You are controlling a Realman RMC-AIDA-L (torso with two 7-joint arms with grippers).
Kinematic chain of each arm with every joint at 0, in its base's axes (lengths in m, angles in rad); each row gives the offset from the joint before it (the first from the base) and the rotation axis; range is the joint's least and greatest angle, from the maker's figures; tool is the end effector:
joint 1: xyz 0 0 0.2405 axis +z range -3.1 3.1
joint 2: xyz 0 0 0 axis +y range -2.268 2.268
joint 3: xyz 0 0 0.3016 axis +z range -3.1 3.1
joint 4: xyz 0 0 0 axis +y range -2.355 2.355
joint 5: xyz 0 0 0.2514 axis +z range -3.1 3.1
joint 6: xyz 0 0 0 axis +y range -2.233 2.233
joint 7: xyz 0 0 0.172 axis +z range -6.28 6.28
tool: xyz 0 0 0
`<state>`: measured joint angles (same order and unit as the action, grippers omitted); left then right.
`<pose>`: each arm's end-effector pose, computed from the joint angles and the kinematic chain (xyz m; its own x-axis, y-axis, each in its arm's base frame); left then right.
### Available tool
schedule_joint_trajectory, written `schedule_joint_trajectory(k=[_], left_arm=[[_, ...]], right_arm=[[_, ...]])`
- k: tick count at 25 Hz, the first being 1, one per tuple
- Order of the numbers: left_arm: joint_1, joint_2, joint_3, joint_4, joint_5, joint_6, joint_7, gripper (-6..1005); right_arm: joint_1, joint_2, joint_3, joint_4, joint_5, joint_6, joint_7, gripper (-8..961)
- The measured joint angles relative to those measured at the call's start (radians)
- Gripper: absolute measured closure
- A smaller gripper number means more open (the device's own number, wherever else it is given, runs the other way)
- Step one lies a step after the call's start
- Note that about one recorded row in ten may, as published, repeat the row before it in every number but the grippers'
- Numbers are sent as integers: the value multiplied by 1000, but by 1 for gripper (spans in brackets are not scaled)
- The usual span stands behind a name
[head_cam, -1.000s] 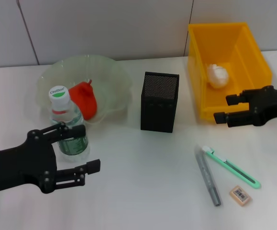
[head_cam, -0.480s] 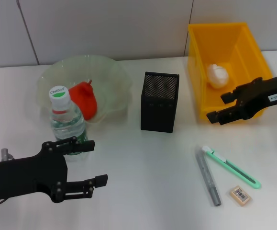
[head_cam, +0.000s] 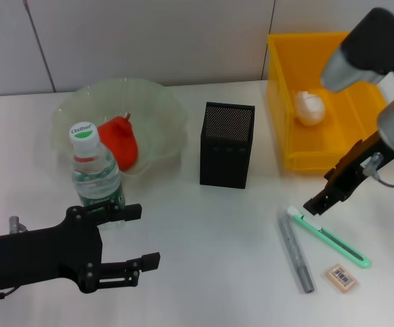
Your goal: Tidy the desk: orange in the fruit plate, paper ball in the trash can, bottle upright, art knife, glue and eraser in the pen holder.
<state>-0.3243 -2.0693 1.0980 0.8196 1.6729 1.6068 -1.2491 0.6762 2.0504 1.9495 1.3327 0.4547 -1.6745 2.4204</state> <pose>-0.2943 0.3382 -0.0566 0.8333 0.1497 0.5321 0.2431 -0.9638 -0.1096 0.2221 0.4411 0.0076 0.7299 -0.6383 0.2446 -0.4902 -0.7381 -0.4636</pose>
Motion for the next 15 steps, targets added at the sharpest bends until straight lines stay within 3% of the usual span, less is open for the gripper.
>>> schedule_joint_trajectory(k=[7, 15], left_arm=[[2, -1, 1, -14, -12, 3, 2, 162], [7, -1, 3, -14, -12, 8, 13, 162]], right_arm=[[48, 1, -110, -48, -73, -9, 67, 191], [50, 5, -118, -75, -100, 17, 78, 191]])
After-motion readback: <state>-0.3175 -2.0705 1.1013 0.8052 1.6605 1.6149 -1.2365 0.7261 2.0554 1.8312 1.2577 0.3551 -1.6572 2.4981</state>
